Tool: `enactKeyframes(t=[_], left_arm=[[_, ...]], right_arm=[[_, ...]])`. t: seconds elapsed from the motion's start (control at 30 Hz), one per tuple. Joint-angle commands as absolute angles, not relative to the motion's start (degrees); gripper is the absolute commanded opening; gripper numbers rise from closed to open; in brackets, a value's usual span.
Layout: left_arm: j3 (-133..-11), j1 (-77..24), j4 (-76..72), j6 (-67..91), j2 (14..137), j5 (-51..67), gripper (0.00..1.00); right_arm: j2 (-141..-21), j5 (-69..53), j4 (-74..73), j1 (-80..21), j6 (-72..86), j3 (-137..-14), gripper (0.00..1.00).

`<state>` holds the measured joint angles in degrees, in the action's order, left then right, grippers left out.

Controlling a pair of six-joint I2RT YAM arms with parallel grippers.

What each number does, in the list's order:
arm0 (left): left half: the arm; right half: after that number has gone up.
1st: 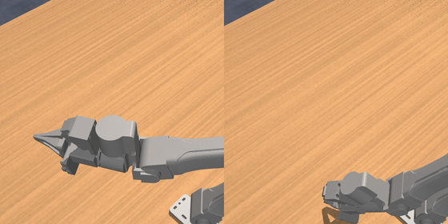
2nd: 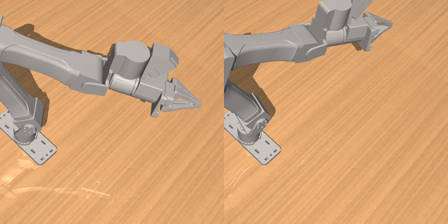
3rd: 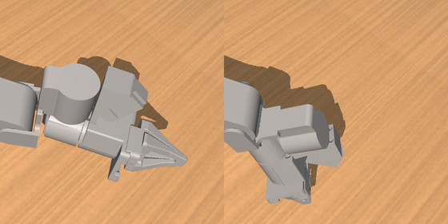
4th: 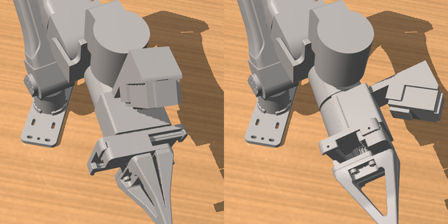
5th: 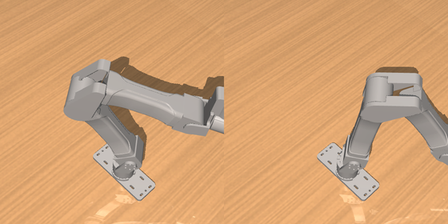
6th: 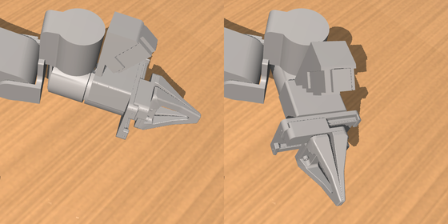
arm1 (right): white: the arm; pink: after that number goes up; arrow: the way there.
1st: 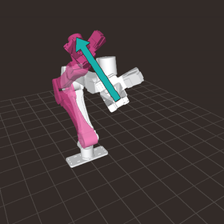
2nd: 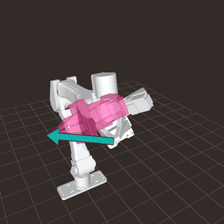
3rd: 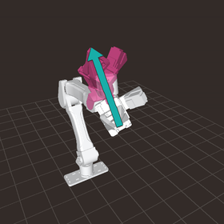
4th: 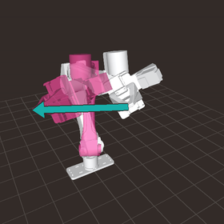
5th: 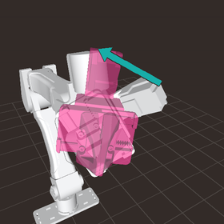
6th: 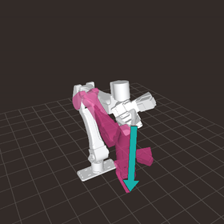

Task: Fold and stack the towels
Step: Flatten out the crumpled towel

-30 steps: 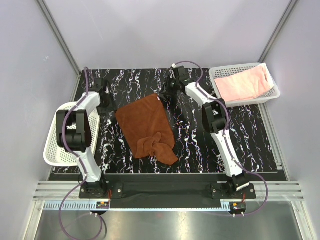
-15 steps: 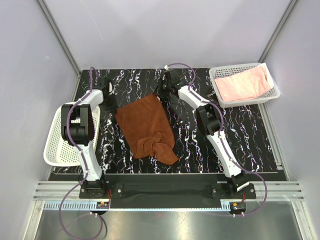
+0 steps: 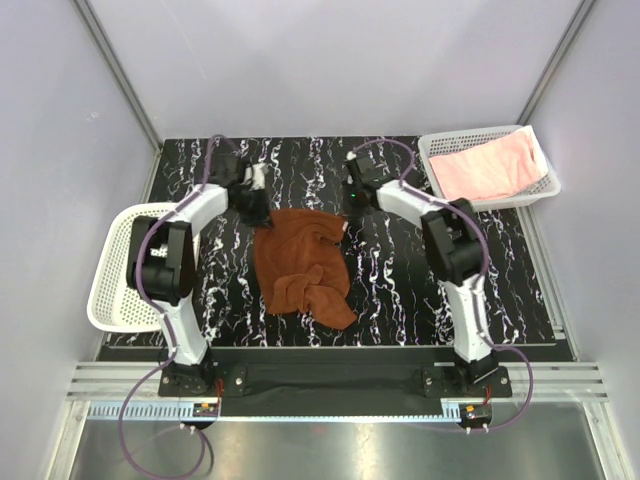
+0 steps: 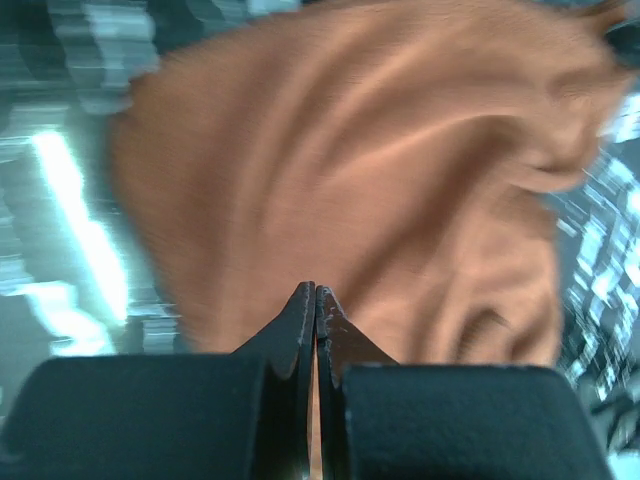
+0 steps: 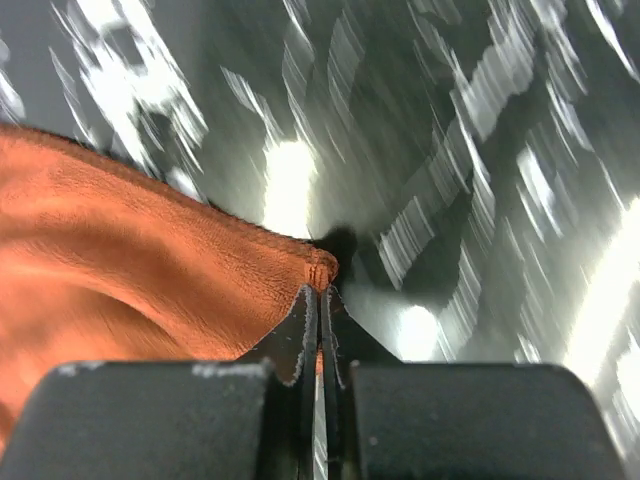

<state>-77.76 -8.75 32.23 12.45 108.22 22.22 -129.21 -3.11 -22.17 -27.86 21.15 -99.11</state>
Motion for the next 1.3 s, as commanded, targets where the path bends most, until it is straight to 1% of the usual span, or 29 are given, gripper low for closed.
enactKeyframes(t=[0.0, 0.03, 0.1, 0.17, 0.23, 0.27, 0.3, 0.33, 0.43, 0.5, 0.6, 0.63, 0.7, 0.8, 0.83, 1.0, 1.07, 1.17, 1.27], left_arm=[[-77.0, -12.3, 30.9, 12.4, 102.9, 25.7, 0.0], [-76.6, -12.5, 30.4, 12.8, 102.3, 25.3, 0.0], [-76.0, -12.4, 29.6, 13.9, 100.7, 25.2, 0.0], [-76.7, -12.4, 29.7, 13.8, 100.5, 24.9, 0.0], [-78.0, -12.5, 30.8, 12.6, 101.6, 21.4, 0.0], [-78.7, -12.2, 31.1, 10.7, 102.4, 19.4, 0.04], [-80.9, -12.0, 31.5, 9.8, 103.5, 17.3, 0.11], [-82.3, -11.8, 32.8, 8.8, 105.9, 14.5, 0.28], [-88.3, -10.9, 34.5, 5.2, 111.6, 14.8, 0.31], [-90.9, -10.8, 34.5, 3.3, 113.5, 14.8, 0.34], [-93.9, -10.9, 33.3, 0.6, 117.3, 16.0, 0.4], [-94.7, -10.9, 33.7, 0.4, 118.2, 17.0, 0.41], [-95.9, -10.9, 33.7, -2.3, 120.4, 17.9, 0.48], [-96.9, -10.9, 33.8, -3.8, 122.5, 18.8, 0.49], [-97.6, -11.1, 35.2, -4.2, 123.4, 19.0, 0.49], [-102.0, -11.1, 37.5, -6.6, 126.6, 19.0, 0.49], [-102.7, -11.1, 37.6, -7.3, 127.1, 19.4, 0.49], [-104.7, -11.7, 39.3, -9.5, 128.1, 19.2, 0.48], [-107.0, -12.0, 41.1, -10.6, 129.5, 18.4, 0.44]], right_arm=[[-118.1, 2.8, -23.2, -28.2, 17.9, -89.4, 0.02], [-116.0, 2.9, -23.2, -28.2, 18.0, -85.6, 0.06], [-114.6, 2.7, -23.5, -28.2, 18.6, -81.5, 0.07], [-113.1, 3.1, -22.6, -28.1, 19.4, -79.2, 0.11], [-112.1, 3.0, -21.6, -27.9, 20.0, -77.1, 0.18], [-111.6, 2.0, -21.1, -27.9, 20.4, -76.7, 0.26], [-111.4, 1.5, -21.0, -27.7, 20.9, -76.6, 0.29], [-110.7, 1.1, -20.7, -27.6, 21.2, -76.6, 0.3], [-110.2, 0.1, -20.0, -27.0, 22.5, -77.4, 0.38], [-110.4, -1.5, -20.1, -26.4, 24.1, -78.0, 0.46], [-110.5, -1.4, -20.8, -25.8, 26.4, -78.5, 0.5], [-109.9, -1.2, -20.8, -25.7, 27.2, -77.9, 0.5], [-109.0, -2.3, -19.7, -25.1, 28.5, -76.9, 0.5], [-108.0, -3.7, -19.1, -24.5, 28.0, -76.5, 0.5], [-108.1, -4.0, -19.2, -24.3, 27.7, -76.9, 0.48], [-107.1, -5.4, -19.8, -23.2, 27.2, -76.2, 0.45], [-106.0, -5.0, -18.8, -23.1, 26.7, -75.5, 0.41], [-105.6, -3.9, -19.6, -23.0, 25.5, -75.1, 0.41], [-105.9, -3.9, -19.3, -22.6, 25.1, -74.8, 0.41]])
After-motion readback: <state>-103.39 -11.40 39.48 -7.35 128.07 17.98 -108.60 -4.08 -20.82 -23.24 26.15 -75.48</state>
